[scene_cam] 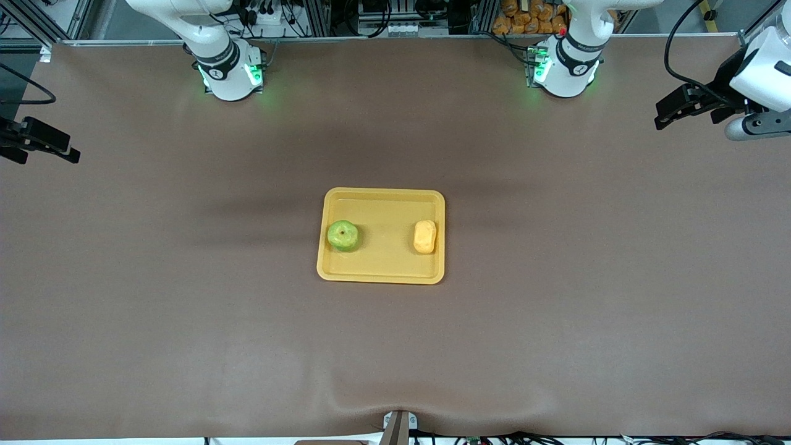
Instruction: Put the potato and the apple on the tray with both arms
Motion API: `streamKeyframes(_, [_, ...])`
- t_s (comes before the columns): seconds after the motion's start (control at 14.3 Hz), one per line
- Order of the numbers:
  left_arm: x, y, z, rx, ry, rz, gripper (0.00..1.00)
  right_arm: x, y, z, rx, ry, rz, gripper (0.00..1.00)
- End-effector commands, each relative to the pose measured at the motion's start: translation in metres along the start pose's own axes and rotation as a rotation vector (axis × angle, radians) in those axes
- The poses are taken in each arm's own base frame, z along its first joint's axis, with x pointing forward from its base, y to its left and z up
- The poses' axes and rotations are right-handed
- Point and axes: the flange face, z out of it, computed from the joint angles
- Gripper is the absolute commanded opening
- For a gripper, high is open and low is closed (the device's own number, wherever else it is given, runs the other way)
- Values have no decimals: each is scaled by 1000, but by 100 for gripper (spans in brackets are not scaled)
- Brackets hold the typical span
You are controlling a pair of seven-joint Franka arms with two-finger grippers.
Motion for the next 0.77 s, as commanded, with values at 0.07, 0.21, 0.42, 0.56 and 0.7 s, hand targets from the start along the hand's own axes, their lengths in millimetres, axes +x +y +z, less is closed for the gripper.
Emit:
streamKeyframes(0.07, [0, -2, -1, -7, -1, 6, 100, 0, 5, -2, -12, -1, -2, 100])
streamKeyframes(0.21, [1, 1, -7, -5, 11, 8, 100, 0, 4, -2, -12, -3, -5, 100])
streamKeyframes(0.42, [3, -2, -11, -6, 20, -3, 100, 0, 4, -7, -15, 14, 1, 100])
streamKeyframes(0.56, [2, -1, -16, -8, 32, -2, 100, 1, 5, -5, -13, 13, 4, 100])
streamKeyframes(0.7, [2, -4, -16, -8, 30, -5, 100, 1, 6, -5, -13, 14, 6, 100])
